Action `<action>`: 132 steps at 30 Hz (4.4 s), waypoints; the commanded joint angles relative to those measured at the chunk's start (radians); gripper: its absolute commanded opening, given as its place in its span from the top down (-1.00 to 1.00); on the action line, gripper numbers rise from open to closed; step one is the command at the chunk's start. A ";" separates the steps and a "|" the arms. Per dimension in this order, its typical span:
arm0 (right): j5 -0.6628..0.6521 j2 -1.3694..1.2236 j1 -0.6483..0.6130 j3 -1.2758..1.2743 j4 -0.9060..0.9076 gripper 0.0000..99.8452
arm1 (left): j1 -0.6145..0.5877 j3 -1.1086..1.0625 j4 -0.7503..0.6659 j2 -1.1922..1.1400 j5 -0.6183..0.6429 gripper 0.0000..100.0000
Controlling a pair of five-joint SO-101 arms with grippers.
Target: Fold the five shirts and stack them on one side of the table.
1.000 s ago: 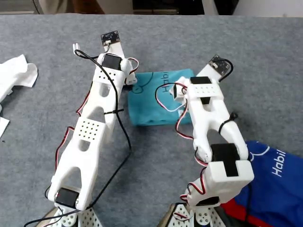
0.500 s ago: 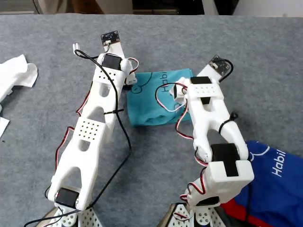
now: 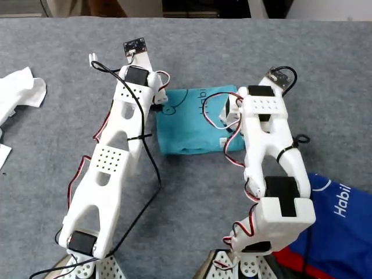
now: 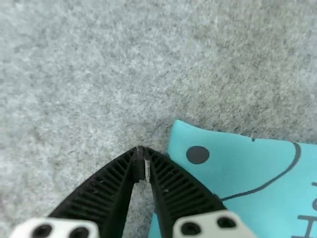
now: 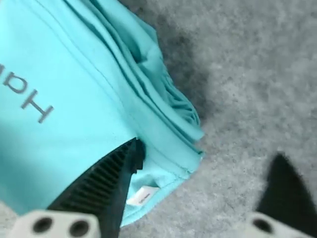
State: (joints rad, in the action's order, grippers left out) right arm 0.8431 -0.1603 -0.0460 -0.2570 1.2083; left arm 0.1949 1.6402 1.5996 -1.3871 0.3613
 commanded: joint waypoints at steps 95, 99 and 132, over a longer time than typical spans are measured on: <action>-0.044 -0.124 0.050 0.320 0.189 0.99 | 0.083 0.035 0.071 0.042 0.292 0.65; -0.098 -0.031 0.111 0.348 0.261 0.99 | 0.069 0.034 0.147 0.108 0.288 0.57; -0.980 0.326 1.369 0.263 0.542 0.99 | -0.052 0.026 0.161 0.458 0.157 0.51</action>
State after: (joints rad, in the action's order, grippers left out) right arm -0.0928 0.1112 1.2413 0.0038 1.7576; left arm 0.1565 1.6341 1.7499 -1.0081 0.5363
